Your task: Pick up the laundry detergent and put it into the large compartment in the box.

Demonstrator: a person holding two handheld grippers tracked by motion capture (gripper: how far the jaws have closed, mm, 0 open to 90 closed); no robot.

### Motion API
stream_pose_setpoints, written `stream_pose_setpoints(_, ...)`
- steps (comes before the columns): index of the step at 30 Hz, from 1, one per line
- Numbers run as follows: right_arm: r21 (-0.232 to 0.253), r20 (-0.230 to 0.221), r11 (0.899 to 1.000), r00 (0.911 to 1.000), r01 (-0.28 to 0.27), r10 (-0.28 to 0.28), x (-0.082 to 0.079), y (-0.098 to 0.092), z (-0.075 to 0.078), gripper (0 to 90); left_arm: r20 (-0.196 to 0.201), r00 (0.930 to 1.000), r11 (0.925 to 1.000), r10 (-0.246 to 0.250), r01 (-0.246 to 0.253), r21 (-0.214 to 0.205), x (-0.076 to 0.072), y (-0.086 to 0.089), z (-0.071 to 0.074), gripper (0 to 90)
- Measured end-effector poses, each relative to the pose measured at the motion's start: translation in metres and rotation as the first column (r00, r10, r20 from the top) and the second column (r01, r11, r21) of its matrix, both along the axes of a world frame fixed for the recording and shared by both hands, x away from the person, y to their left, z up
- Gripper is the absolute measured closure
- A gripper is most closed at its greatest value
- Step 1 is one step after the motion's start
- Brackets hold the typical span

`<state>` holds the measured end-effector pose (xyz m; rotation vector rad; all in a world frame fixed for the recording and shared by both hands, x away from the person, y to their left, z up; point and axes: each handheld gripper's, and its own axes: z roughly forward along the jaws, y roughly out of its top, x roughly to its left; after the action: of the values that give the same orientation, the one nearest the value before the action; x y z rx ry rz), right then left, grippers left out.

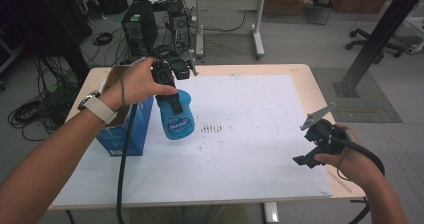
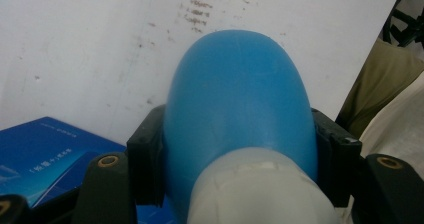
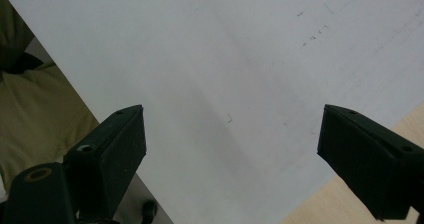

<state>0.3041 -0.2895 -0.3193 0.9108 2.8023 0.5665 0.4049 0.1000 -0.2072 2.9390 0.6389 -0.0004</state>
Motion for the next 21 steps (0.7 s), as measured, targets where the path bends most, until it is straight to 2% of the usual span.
stream_pose_setpoints(12, 0.0, 0.014, 1.0, 0.9998, -0.013, 0.013, 0.0, 0.004, 0.001, 12.0, 0.003, 0.9987, 0.9987, 0.051, -0.051, -0.001, -0.008, -0.003, 0.021, 37.5)
stream_pose_setpoints(17, 0.001, 0.019, 1.0, 0.9997, -0.015, 0.015, 0.0, 0.003, 0.003, 12.0, 0.005, 0.9959, 0.9959, 0.09, -0.09, -0.009, -0.01, -0.003, 0.032, 37.5)
stream_pose_setpoints(21, 0.006, 0.027, 1.0, 0.9995, -0.017, 0.017, 0.0, 0.003, 0.004, 12.0, 0.007, 0.9905, 0.9905, 0.137, -0.137, -0.008, -0.011, -0.002, 0.041, 37.5)
